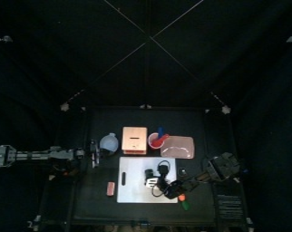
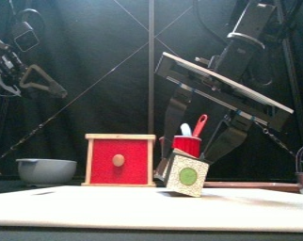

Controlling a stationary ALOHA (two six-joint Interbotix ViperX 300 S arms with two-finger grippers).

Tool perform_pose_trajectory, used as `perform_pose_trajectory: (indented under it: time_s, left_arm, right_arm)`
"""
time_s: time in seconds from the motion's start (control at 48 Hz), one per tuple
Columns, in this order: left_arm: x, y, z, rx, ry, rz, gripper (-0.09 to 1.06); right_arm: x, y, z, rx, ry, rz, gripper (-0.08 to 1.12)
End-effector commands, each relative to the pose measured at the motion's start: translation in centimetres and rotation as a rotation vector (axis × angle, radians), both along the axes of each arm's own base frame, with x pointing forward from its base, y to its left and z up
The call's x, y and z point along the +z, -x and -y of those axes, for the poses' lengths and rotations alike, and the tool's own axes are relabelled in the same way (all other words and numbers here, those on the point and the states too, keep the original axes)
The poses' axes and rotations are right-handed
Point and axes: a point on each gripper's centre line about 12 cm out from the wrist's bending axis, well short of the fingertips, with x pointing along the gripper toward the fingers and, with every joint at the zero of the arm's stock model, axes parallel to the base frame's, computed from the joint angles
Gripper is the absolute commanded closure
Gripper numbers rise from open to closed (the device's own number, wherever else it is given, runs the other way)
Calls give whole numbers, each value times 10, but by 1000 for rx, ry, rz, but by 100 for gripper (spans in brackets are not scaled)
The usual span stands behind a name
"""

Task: Place sushi on board then cut the sushi with the knife then place the pieces on the plate
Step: Pick knife at handle with right hand

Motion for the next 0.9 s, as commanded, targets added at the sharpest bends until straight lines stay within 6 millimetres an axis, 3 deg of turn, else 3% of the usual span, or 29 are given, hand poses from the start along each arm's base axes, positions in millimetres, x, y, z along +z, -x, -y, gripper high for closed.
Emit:
perform_pose_trajectory:
  time_s: [0.021,0.417,0.896]
  left_arm:
    - [4,-2,-1,3,-2,11,100]
    - [2,-1,-1,3,1,-6,100]
    - [3,-2,-1,4,5,-2,100]
  right_arm:
    - [11,-2,1,3,-3,27,21]
    - [14,-1,3,13,8,34,15]
    - [79,-4,16,328,290,248,15]
